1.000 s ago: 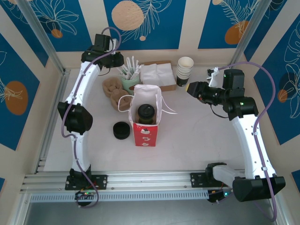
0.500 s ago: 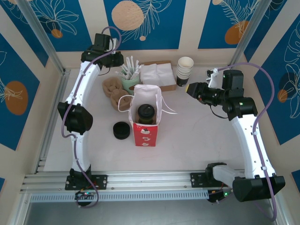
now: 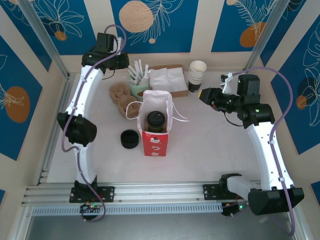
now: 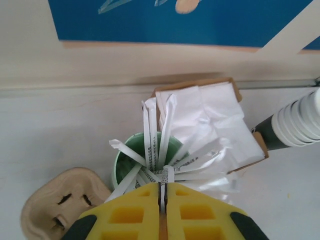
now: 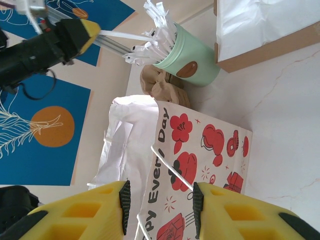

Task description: Pack the takeout coffee

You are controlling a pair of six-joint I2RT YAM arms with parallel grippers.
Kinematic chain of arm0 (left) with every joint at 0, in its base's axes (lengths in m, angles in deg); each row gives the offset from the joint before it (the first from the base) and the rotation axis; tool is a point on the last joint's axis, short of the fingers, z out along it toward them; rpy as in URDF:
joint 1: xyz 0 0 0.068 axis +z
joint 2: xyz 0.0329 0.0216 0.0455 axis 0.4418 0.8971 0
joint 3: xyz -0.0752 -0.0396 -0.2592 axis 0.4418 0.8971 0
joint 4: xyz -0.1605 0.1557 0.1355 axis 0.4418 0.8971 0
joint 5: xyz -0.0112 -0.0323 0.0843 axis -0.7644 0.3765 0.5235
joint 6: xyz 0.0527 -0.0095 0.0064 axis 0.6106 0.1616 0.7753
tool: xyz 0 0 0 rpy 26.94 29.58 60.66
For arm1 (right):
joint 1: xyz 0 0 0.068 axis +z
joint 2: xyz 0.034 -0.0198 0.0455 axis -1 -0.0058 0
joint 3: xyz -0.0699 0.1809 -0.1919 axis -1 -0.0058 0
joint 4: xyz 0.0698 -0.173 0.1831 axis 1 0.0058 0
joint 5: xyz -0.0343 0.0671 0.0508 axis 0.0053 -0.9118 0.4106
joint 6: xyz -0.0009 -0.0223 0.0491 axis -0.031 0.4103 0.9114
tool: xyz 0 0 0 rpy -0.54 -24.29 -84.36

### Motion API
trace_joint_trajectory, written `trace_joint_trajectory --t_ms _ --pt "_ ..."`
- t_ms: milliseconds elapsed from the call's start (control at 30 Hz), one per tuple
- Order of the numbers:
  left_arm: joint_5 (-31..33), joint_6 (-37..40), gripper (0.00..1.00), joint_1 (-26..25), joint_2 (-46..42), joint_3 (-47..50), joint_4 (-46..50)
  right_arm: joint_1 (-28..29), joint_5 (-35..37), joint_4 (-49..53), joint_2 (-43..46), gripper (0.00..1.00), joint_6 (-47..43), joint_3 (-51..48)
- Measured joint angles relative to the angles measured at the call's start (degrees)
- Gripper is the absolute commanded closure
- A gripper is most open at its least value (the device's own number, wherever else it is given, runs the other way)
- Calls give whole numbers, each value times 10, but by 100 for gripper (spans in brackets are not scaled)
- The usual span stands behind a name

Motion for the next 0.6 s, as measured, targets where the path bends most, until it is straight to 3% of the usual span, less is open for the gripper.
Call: trace_joint_trajectory --t_ms 400,600 --pt "16 23 90 -22 -195 -11 58 0 1 -7 -1 61 0 0" --pt "-5 30 90 -42 -264 -9 93 0 3 -9 -12 61 0 0"
